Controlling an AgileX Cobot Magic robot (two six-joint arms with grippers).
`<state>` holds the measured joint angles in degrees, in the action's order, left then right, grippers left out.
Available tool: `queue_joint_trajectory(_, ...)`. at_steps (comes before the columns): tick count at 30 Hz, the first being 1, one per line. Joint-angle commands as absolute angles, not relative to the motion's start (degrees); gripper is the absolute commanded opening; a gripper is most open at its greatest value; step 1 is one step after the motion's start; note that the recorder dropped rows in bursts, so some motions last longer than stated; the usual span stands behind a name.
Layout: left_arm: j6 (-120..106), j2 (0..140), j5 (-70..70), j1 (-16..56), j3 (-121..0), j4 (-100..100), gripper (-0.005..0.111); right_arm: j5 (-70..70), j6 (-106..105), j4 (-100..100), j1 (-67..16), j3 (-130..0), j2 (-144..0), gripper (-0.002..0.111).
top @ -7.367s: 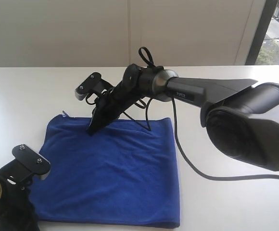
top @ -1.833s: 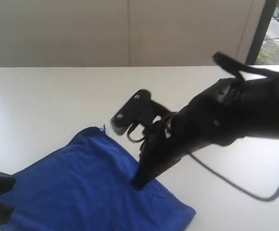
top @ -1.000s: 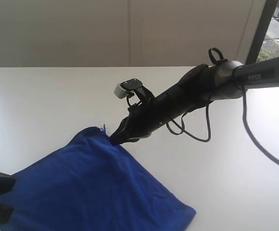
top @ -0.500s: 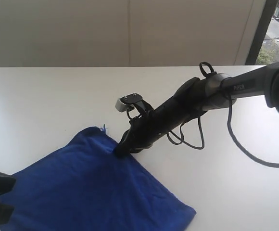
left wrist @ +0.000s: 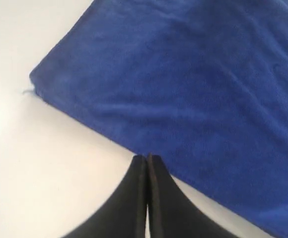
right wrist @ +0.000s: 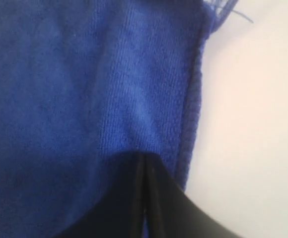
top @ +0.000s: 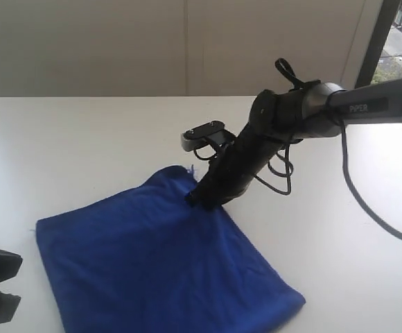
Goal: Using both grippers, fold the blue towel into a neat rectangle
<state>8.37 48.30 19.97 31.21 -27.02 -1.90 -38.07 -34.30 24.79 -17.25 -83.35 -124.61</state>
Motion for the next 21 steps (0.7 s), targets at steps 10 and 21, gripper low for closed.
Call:
queue_joint_trajectory(10, 8.8, 47.9, 20.6, 31.0, -26.8, -1.4, 0.0, -44.6, 0.9, -16.3, -16.6, -73.2, -117.2, 0.0)
queue_joint_trajectory(21, 8.6, 56.3, 10.0, 34.4, -23.8, 6.5, 0.0, -30.5, -4.5, -6.2, -12.1, -74.2, -111.2, 0.0)
